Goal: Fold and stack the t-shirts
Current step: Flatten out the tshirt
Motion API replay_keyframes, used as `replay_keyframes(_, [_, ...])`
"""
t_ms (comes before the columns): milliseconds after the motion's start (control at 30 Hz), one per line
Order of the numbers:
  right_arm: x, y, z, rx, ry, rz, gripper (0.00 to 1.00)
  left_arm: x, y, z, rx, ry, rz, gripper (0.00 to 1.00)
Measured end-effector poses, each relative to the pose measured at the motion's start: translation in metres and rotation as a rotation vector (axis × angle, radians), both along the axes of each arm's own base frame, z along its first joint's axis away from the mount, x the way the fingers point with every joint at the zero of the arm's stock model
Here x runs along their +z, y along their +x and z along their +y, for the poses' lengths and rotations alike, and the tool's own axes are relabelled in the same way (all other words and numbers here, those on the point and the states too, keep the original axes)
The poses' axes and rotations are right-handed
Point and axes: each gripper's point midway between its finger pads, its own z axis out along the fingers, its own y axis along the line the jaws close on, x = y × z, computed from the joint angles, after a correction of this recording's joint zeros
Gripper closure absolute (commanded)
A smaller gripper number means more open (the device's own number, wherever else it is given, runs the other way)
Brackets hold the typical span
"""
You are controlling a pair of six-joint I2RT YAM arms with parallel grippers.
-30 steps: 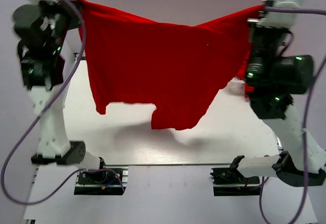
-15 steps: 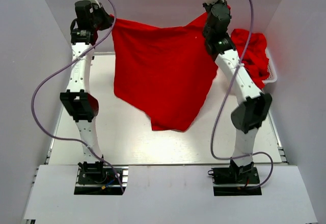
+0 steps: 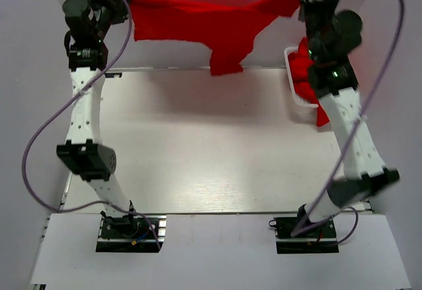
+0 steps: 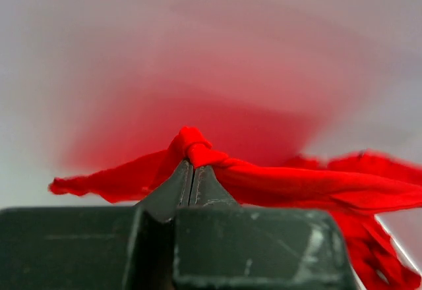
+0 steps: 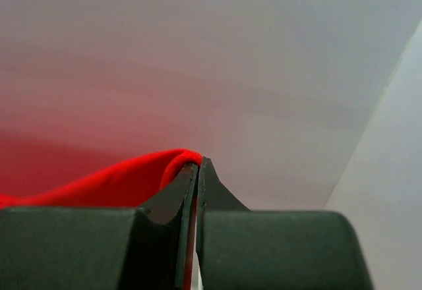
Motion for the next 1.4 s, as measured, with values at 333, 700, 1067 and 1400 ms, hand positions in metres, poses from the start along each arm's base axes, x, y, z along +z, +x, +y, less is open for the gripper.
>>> replay_keyframes(333, [-0.187,-0.075,0.010,0.205,0.077,0.368,1.00,-0.197,-0.090,-0.007,-0.008,0.012,0.437,1.00])
replay_keyframes(700, [-0.471,-0.196,0.021,0.304,0.231,1.187,1.00,-0.450,-0.246,-0.012,-0.014,-0.023,1.154,1.00])
replay_keyframes(1067, [-0.537,-0.254,0.014,0.254,0.320,1.448,1.00,-0.482,-0.305,-0.015,0.001,-0.066,1.327,1.00])
replay_keyframes(1400, [-0.539,-0.254,0.000,0.134,0.367,1.433,1.00,-0.480,-0.320,0.002,0.114,-0.032,1.440,0.44])
